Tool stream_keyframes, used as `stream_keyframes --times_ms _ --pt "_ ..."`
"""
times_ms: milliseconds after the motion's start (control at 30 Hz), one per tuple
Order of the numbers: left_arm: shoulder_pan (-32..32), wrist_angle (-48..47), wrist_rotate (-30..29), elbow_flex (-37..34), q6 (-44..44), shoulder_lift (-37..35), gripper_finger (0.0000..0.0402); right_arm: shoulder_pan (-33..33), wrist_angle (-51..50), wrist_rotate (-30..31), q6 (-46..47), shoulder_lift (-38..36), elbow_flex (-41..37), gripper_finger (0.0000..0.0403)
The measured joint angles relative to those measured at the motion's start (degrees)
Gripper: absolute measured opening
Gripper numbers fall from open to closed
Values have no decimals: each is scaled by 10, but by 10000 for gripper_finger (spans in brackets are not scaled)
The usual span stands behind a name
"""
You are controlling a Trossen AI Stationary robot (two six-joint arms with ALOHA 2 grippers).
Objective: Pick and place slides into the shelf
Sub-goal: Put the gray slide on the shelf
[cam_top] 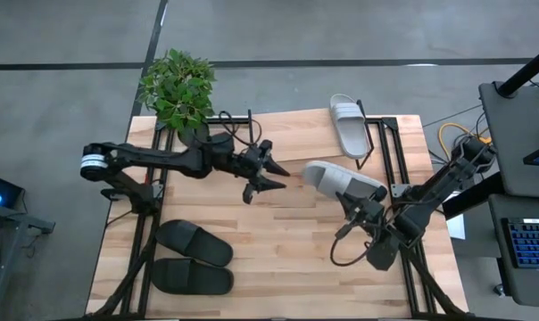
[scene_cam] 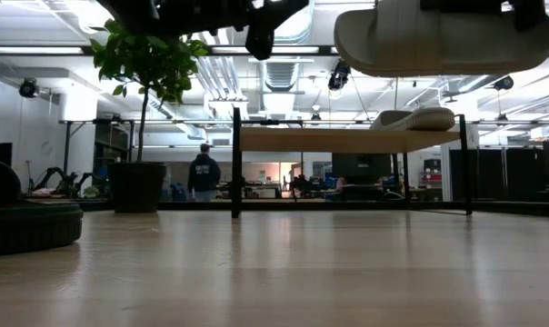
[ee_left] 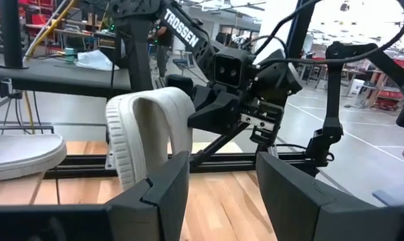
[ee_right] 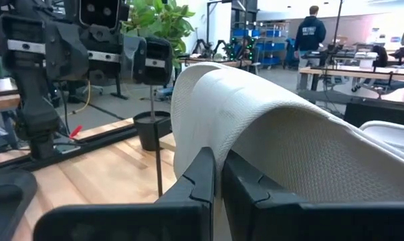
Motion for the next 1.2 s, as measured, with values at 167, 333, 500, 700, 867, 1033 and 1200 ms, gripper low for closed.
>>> stream_keyframes --times_ms 167,333,500,700,867,1033,1200 --pt "-17 34 0 11 0 32 160 -8 1 0 0 -7 0 9" --pt "-26 80 0 12 0 52 160 -12 1 0 -9 -7 6 9" --pt "-34 79 -45 12 5 56 160 -14 1 0 -64 2 30 9" --pt "-49 77 -105 18 34 57 160 -18 1 -2 -103 5 52 9" --pt "-54 73 -122 28 37 57 160 -20 1 -14 -101 5 54 9" --pt "-54 73 -138 33 36 57 160 -26 6 -35 -99 5 54 9" --pt "-56 73 -139 34 31 57 160 -29 13 -35 -125 5 56 9"
